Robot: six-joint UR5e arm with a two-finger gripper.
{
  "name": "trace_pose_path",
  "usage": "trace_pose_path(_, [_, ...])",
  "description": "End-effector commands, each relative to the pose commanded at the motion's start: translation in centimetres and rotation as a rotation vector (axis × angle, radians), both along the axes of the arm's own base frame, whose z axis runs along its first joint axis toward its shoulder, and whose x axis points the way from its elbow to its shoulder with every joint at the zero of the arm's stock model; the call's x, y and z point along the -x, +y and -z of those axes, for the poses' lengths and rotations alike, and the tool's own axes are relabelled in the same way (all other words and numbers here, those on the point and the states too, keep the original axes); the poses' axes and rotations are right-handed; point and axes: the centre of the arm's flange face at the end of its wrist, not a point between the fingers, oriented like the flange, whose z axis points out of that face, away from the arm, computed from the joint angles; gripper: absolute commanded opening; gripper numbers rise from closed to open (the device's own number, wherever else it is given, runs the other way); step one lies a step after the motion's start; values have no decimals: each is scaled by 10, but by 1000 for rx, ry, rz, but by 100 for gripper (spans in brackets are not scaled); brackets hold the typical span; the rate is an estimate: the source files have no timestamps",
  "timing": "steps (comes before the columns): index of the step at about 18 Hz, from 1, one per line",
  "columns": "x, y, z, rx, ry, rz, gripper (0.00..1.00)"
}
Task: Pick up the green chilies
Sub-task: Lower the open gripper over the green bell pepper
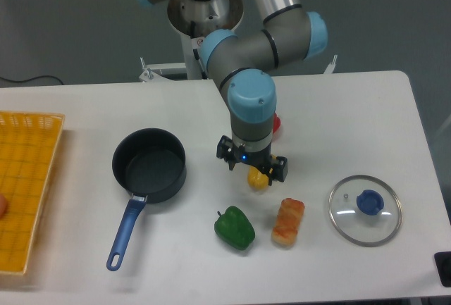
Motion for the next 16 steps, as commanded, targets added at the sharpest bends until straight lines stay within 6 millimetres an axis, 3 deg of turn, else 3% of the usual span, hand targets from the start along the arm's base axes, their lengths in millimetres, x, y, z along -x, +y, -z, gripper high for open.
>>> trace_pose_path(5, [5,20,-4,-76,1,-142,100])
trace_pose_path(9, [5,23,1,-94,-20,-270,100])
trace_pose_path(16, [-3,35,21,-98,-44,-418,100])
